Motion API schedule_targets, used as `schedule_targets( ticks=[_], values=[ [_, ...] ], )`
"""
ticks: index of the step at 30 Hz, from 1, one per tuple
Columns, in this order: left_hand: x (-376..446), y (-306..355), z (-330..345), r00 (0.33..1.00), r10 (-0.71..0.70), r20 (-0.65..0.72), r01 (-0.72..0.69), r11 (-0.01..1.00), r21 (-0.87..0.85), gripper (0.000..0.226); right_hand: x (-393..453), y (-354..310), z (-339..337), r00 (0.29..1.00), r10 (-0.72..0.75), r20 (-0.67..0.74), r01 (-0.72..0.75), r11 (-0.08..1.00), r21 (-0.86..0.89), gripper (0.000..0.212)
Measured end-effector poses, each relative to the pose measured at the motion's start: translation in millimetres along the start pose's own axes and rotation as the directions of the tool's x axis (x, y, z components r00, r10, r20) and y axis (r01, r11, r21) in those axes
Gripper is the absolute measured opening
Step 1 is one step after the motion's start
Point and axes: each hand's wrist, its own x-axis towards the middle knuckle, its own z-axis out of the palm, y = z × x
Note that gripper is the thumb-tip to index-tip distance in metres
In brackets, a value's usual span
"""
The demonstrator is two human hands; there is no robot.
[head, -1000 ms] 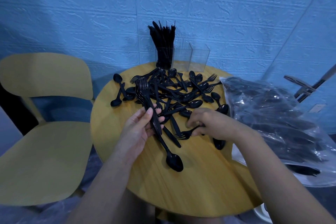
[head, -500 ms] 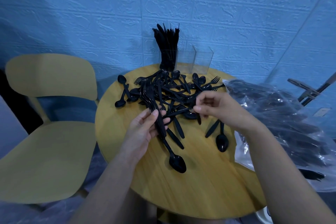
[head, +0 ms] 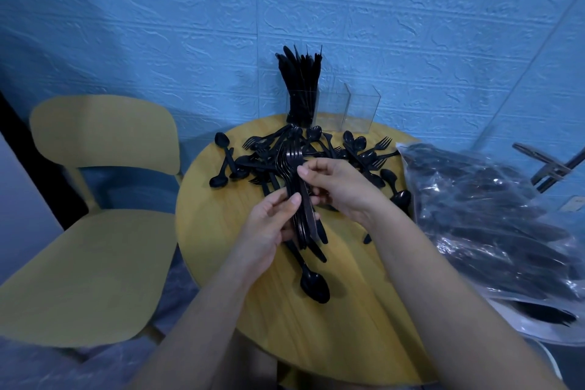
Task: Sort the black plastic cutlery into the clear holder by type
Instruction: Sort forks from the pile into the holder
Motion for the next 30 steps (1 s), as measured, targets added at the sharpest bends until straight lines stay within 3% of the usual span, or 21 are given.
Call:
schedule_targets(
  ticks=[7, 12, 18, 23, 26, 28, 30],
  values=[
    [10, 11, 4, 0.993, 0.018, 0.116, -0.018, 1.000, 0.004, 0.028, 0, -3, -13, 0.997, -0.051, 0.053, 0.049, 0.997, 0.051, 0.008],
    [26, 29, 7, 0.954, -0.078, 0.289, 0.071, 0.997, 0.035, 0.032, 1, -21, -36, 0.978, -0.082, 0.194, 0.059, 0.991, 0.119, 0.013],
    [70, 46, 20, 0.903, -0.184, 0.388, 0.136, 0.980, 0.147, 0.023, 18, -43, -71, 0.979, -0.037, 0.198, 0.024, 0.997, 0.067, 0.005],
    [123, 56, 38, 0.908, -0.197, 0.369, 0.101, 0.959, 0.264, 0.018, 49, -57, -104, 0.998, -0.060, 0.027, 0.059, 0.998, 0.035, 0.007],
    [159, 61, 44, 0.950, -0.139, 0.280, 0.027, 0.928, 0.371, 0.022, 75, -66, -125, 0.991, -0.081, -0.108, 0.082, 0.997, 0.002, 0.008],
    [186, 63, 42, 0.988, -0.004, 0.155, -0.085, 0.819, 0.567, 0.027, 94, -73, -139, 0.970, -0.104, -0.220, 0.106, 0.994, -0.001, 0.003],
    [215, 63, 36, 0.982, 0.165, 0.094, -0.175, 0.592, 0.787, 0.028, 116, -80, -150, 0.928, -0.145, -0.343, 0.152, 0.988, -0.005, 0.009]
  ],
)
